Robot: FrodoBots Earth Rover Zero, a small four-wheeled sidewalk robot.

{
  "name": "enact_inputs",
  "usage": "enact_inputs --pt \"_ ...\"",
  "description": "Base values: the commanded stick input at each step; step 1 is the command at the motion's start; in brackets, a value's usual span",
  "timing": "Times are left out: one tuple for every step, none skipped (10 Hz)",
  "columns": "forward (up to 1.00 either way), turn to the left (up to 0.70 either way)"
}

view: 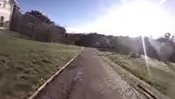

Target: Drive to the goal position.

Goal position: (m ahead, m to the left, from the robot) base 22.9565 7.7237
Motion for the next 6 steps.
enact_inputs --pt "1.0 0.0" --pt "1.0 0.0" --pt "1.0 0.0" --pt "1.0 0.0" --pt "1.0 0.0" --pt "1.0 0.0"
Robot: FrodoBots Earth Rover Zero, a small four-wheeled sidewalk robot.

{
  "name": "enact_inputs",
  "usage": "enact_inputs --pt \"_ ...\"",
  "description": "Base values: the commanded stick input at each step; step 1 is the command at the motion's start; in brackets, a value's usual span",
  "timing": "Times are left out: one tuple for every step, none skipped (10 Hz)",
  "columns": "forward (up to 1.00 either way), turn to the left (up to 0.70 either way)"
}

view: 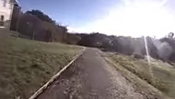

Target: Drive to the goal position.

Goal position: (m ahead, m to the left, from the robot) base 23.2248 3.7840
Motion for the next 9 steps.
enact_inputs --pt "1.0 0.0" --pt "1.0 0.0" --pt "1.0 0.0" --pt "1.0 0.0" --pt "1.0 0.0" --pt "1.0 0.0" --pt "1.0 0.0" --pt "1.0 -0.19" --pt "1.0 -0.28"
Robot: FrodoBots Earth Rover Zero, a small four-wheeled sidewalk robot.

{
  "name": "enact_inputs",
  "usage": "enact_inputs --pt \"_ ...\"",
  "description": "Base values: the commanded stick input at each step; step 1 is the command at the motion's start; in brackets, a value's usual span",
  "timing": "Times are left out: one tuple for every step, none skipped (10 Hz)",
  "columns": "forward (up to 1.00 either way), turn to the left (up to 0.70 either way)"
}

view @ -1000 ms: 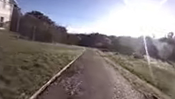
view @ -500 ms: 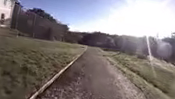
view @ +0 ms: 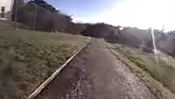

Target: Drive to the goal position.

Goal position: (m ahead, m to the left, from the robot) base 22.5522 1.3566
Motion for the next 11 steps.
enact_inputs --pt "1.0 -0.36" --pt "1.0 -0.4" --pt "1.0 -0.4" --pt "1.0 0.0" --pt "1.0 0.0" --pt "1.0 0.0" --pt "1.0 0.0" --pt "1.0 0.0" --pt "1.0 0.0" --pt "1.0 0.0" --pt "1.0 0.0"
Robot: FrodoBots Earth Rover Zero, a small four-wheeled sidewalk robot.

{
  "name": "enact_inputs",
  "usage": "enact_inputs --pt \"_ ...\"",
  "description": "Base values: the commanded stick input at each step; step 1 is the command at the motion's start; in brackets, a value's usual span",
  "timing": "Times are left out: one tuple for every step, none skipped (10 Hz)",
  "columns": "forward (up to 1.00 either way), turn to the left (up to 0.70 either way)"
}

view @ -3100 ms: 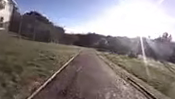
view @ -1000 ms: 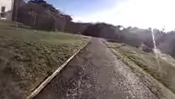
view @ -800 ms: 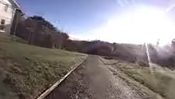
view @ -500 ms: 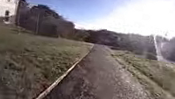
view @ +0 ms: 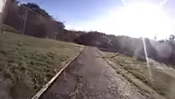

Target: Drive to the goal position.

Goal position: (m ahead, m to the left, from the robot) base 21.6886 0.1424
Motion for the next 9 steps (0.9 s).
enact_inputs --pt "1.0 0.0" --pt "1.0 0.0" --pt "1.0 0.0" --pt "1.0 0.0" --pt "1.0 0.0" --pt "1.0 0.0" --pt "1.0 0.0" --pt "1.0 0.0" --pt "1.0 0.0"
